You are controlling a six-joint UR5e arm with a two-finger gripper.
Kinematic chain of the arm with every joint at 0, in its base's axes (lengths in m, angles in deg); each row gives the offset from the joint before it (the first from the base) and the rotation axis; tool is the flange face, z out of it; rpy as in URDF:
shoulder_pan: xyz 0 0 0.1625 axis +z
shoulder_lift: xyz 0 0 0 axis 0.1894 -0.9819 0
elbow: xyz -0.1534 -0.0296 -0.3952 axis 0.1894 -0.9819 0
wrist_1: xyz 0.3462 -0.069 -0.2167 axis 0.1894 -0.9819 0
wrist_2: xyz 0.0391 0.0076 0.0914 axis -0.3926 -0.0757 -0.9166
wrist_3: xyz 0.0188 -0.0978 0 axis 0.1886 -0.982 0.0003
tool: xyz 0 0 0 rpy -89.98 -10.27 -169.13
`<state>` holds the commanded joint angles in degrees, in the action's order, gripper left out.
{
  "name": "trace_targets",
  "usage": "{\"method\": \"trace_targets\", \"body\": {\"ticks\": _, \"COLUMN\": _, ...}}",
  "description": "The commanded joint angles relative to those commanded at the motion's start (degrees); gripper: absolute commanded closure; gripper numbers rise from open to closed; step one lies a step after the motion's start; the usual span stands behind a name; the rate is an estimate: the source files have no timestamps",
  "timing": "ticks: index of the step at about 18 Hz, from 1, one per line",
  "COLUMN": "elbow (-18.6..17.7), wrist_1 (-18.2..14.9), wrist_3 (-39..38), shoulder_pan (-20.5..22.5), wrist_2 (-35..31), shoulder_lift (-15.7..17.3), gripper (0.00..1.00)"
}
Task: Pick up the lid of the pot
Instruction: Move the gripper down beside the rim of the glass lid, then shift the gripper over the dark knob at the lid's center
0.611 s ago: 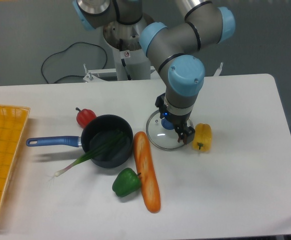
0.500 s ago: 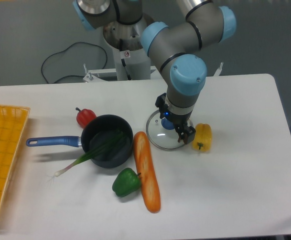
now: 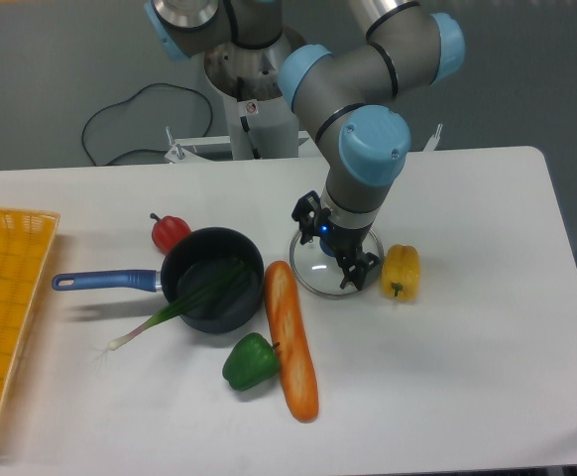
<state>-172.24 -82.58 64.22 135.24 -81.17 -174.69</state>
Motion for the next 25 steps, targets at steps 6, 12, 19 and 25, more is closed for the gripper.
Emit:
{"method": "trace_targets", "body": {"ticks": 6, "elbow": 1.23, "wrist_1": 0.44, "wrist_3": -0.17, "shoulder_pan": -1.05, "wrist_2": -1.14, "shoulder_lift": -0.35, "gripper": 0.00}}
{"method": "trace_targets", "body": {"ticks": 12, "elbow": -0.09, "wrist_1": 1.93, "wrist_3": -0.27, "shoulder_pan": -2.28, "wrist_2": -1.67, "shoulder_lift": -0.52, "gripper": 0.00}}
{"method": "trace_targets", "body": {"ticks": 19, "elbow": -2.11, "wrist_1": 3.34, "wrist_3": 0.17, "shoulder_pan": -4.22, "wrist_2": -10.28, "shoulder_lift": -1.05, "gripper": 0.00}}
{"method": "trace_targets", "body": {"ticks": 25, "elbow": -3.60, "wrist_1": 2.38, "wrist_3": -0.35, "shoulder_pan": -3.87, "wrist_2": -10.72, "shoulder_lift": -0.79, "gripper": 0.00}}
